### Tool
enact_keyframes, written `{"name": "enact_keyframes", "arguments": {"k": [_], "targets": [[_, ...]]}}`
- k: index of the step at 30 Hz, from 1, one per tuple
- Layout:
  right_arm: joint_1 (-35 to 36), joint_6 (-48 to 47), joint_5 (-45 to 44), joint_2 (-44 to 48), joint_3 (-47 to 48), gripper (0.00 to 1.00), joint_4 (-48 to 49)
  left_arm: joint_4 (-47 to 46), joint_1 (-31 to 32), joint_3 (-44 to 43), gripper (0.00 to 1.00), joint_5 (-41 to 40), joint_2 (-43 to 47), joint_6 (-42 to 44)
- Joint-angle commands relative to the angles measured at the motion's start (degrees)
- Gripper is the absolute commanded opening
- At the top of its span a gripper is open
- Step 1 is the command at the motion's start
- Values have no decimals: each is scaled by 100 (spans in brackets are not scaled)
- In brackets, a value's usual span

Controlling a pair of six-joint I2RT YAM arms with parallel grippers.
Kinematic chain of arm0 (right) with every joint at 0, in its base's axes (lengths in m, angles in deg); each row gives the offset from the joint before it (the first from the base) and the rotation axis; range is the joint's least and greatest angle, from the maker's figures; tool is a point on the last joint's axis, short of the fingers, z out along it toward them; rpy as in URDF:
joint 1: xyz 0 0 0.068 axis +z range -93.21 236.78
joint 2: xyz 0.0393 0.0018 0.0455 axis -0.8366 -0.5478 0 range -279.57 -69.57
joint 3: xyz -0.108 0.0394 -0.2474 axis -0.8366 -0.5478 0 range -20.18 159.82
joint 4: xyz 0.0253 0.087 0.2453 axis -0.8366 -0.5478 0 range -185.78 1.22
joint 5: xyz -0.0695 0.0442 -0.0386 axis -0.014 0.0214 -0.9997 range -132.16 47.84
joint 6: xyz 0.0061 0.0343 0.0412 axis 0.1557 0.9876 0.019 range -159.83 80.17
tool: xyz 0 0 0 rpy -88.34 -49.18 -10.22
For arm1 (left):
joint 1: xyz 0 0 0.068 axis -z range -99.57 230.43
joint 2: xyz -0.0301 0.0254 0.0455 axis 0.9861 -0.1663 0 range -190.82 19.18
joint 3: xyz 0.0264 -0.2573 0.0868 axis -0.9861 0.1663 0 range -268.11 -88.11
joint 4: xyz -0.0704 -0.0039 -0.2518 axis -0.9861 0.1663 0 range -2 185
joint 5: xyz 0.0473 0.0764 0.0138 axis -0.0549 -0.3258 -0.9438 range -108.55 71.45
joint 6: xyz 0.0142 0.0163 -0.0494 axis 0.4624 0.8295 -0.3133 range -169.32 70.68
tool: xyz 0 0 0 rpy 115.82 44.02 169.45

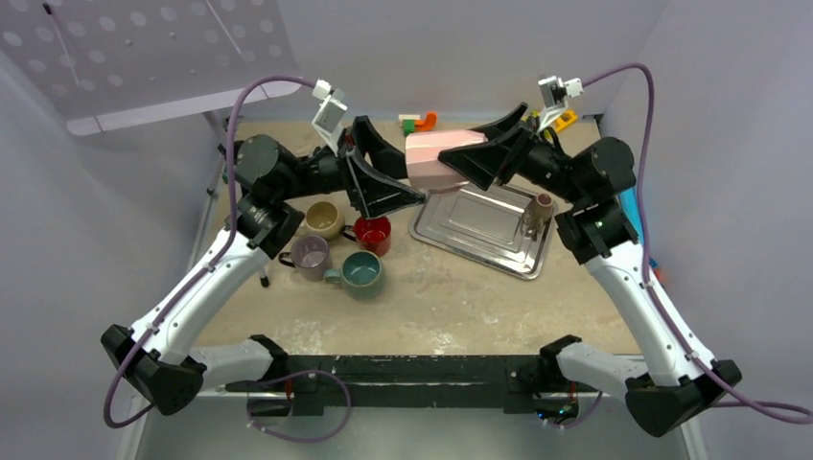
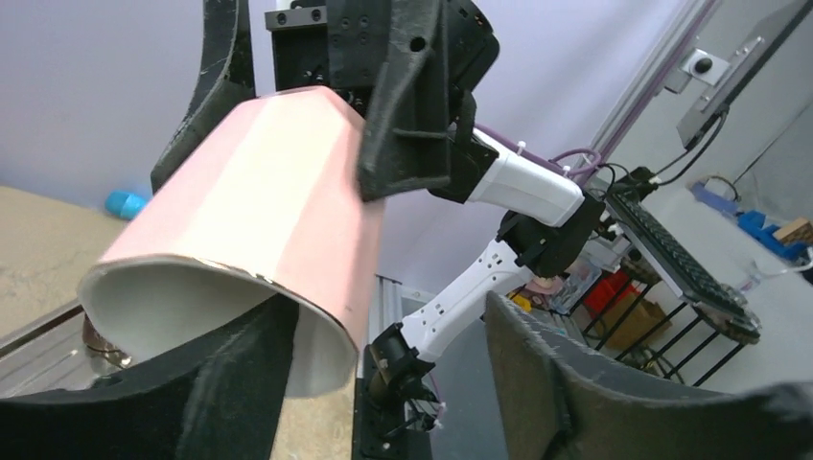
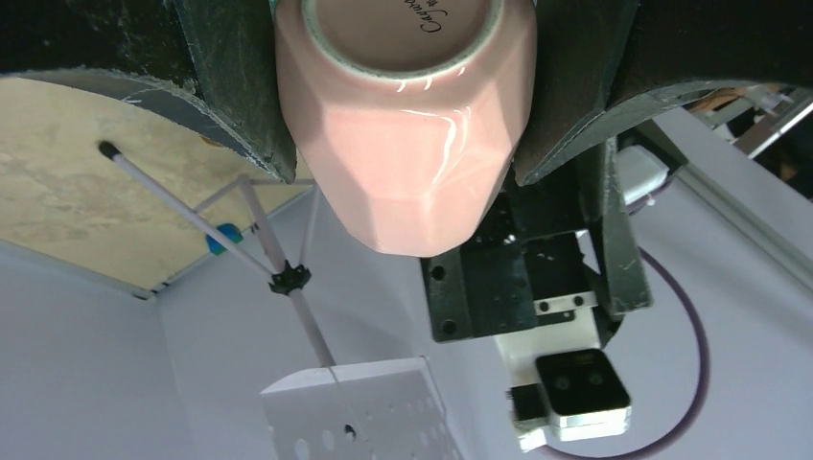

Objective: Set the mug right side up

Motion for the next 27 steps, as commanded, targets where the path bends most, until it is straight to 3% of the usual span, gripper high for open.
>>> {"name": "enact_keyframes", "arguments": {"k": [1,2,4,5,6,7,9,13,15,18,23,27], "targets": [[296,363,93,-195,195,0,1135,-205,14,-286,68,-387,-211,-182],[298,365,155,-248,156,0,1148,-167,12,-368,55,-412,-236,-108],[298,275,275,-282,36,0,1008,236,-28,-512,6,-665,-232,150],[237,121,212,-257,10,0,700,859,-48,-619,0,-881,-212,374],[152,-119,40,-212,5,12,219,1603,-50,-733,0,-1149,-201,705],[12,-386,-206,-166,4,32,-228,2370,-42,-850,0,-1442,-220,1125],[-316,-924,-989,-79,57,62,-1431,3729,-33,-960,0,-2192,-334,2104],[-1051,-1805,-3641,-172,121,82,-3404,6143,88,-1355,0,-2816,-968,4265],[-1171,-2139,-4874,-383,-6,86,-3815,7098,225,-1724,0,-2678,-1390,4894],[-1460,-2277,-5333,-859,-143,88,-3937,7805,450,-2163,0,-2894,-1888,5323],[-1521,-2369,-5530,-1185,-461,89,-3419,7054,480,-1825,0,-2908,-1744,5304],[-1751,-2467,-6367,-1715,-200,90,-3569,7566,709,-2426,0,-2797,-2226,5432]]}}
